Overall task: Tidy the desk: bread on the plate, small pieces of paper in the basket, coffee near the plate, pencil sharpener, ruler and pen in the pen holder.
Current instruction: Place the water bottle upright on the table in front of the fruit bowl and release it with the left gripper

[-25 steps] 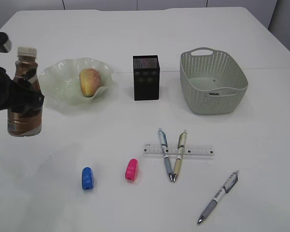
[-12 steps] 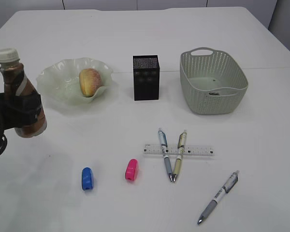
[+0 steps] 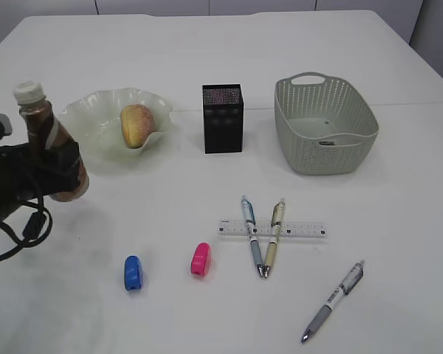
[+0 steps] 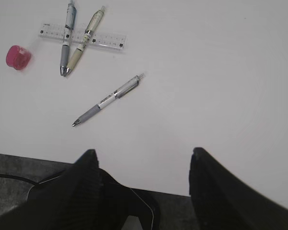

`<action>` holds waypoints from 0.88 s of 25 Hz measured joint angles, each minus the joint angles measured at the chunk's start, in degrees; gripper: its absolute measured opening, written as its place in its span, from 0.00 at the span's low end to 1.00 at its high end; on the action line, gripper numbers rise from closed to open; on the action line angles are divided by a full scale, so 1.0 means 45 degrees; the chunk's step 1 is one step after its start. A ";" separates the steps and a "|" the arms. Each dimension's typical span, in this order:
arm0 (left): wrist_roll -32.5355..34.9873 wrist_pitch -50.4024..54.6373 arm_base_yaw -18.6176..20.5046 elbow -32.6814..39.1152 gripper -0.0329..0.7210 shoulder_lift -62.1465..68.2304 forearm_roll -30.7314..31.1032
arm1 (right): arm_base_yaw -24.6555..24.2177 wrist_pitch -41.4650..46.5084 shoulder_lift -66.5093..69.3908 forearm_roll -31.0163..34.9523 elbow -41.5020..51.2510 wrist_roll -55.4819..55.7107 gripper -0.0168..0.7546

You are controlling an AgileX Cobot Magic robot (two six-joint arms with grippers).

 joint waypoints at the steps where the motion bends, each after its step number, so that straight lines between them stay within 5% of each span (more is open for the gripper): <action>1: 0.0000 0.0000 0.0000 -0.0210 0.51 0.0314 0.0000 | 0.0000 0.0000 0.0000 0.0000 0.0000 0.0000 0.63; 12: 0.0000 -0.0084 0.0000 -0.2205 0.51 0.2402 -0.0007 | 0.0000 0.0000 0.0000 -0.0106 0.0000 0.0009 0.63; 22: 0.0000 -0.0179 0.0000 -0.2293 0.51 0.3134 -0.0055 | 0.0000 0.0000 0.0000 -0.0447 0.0000 0.0033 0.63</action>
